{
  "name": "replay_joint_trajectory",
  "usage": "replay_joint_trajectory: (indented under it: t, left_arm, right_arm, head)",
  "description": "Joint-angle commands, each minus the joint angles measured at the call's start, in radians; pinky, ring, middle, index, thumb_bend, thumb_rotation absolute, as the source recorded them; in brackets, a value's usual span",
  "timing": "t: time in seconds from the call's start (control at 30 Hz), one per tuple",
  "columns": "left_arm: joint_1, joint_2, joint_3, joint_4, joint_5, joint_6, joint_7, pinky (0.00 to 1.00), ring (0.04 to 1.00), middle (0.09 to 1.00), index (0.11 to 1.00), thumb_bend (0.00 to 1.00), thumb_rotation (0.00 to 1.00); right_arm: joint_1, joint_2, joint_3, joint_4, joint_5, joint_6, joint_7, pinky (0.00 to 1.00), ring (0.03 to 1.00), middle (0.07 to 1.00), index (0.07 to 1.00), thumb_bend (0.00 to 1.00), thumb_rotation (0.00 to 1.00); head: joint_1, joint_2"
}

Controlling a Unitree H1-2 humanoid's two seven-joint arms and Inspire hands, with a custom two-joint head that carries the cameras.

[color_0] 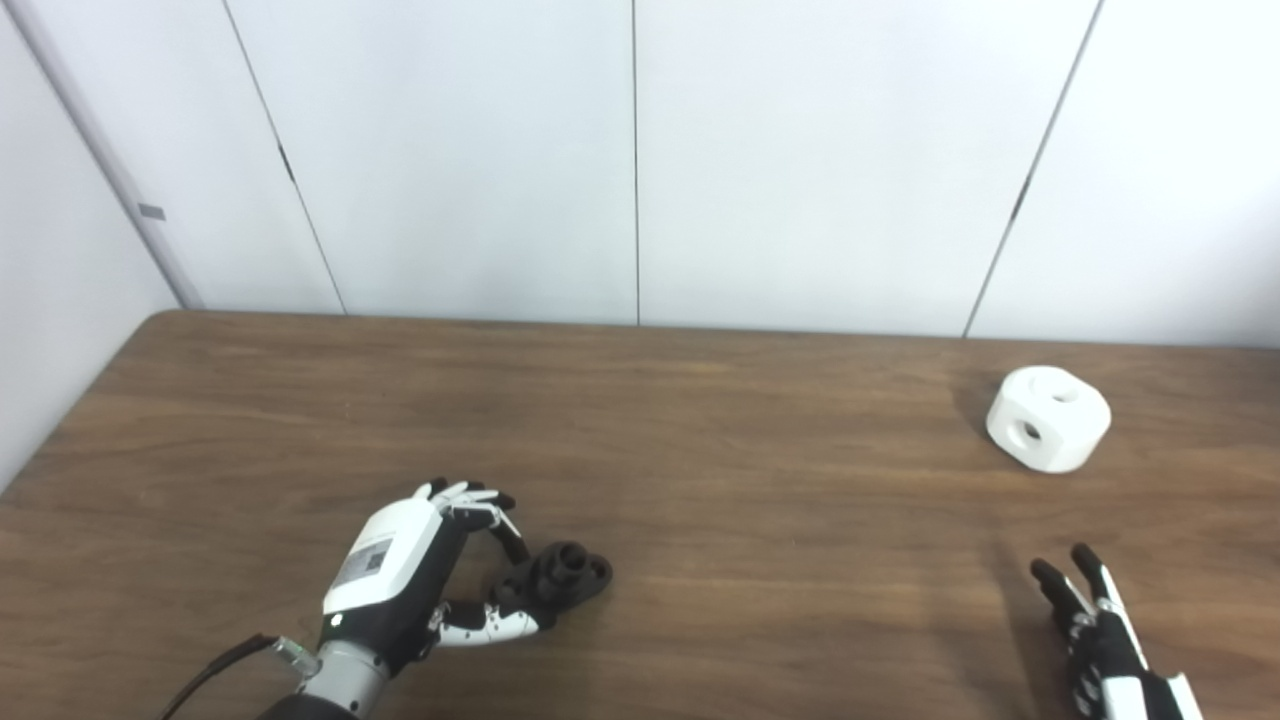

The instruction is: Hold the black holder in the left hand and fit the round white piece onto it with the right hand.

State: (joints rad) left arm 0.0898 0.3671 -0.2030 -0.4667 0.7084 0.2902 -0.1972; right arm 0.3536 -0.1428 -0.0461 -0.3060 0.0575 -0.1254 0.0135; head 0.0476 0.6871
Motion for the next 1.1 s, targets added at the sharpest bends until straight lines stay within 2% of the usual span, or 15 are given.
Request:
replay_joint_trajectory:
  t: [0.0,0.23,0.47,0.57,0.87,0.93,1.07]
  left_arm:
    - [-0.003,-0.008,-0.003,-0.047,0.008,-0.03,-0.002,1.0,0.919,0.821,0.487,0.52,0.05]
    - [0.028,-0.038,-0.029,-0.069,-0.014,-0.051,-0.041,1.0,0.924,0.824,0.486,0.52,0.04]
    - [0.053,-0.047,-0.069,-0.048,-0.036,-0.147,-0.046,0.99,0.917,0.819,0.486,0.52,0.04]
    - [0.062,-0.047,-0.087,-0.027,-0.046,-0.198,-0.043,0.97,0.909,0.813,0.486,0.52,0.05]
    - [0.072,-0.064,-0.132,0.019,-0.095,-0.227,-0.098,1.0,0.945,0.842,0.486,0.52,0.05]
    - [0.073,-0.068,-0.141,0.034,-0.095,-0.241,-0.092,1.0,0.946,0.838,0.486,0.52,0.05]
    - [0.076,-0.083,-0.166,0.108,-0.083,-0.322,-0.046,1.0,0.929,0.823,0.486,0.52,0.05]
  right_arm:
    - [0.014,0.036,0.008,-0.032,-0.003,0.007,-0.004,1.0,0.963,0.907,1.0,0.56,1.0]
    - [0.01,0.033,0.017,-0.061,0.002,0.044,-0.011,1.0,0.972,0.899,1.0,0.55,1.0]
    - [0.006,0.032,0.02,-0.087,-0.002,0.082,-0.017,1.0,0.966,0.901,1.0,0.57,1.0]
    - [0.004,0.034,0.02,-0.099,-0.002,0.097,-0.019,1.0,0.971,0.902,1.0,0.58,1.0]
    - [0.004,0.038,0.022,-0.099,-0.018,0.095,-0.032,1.0,0.962,0.892,1.0,0.6,0.99]
    - [0.005,0.037,0.023,-0.103,-0.021,0.101,-0.032,1.0,0.963,0.893,1.0,0.6,1.0]
    - [0.005,0.036,0.023,-0.104,-0.029,0.093,-0.034,1.0,0.96,0.892,1.0,0.6,1.0]
  head:
    - [-0.002,0.009]
    - [-0.024,0.054]
    - [-0.039,0.09]
    - [-0.044,0.094]
    - [-0.066,0.094]
    - [-0.066,0.094]
    - [-0.074,0.096]
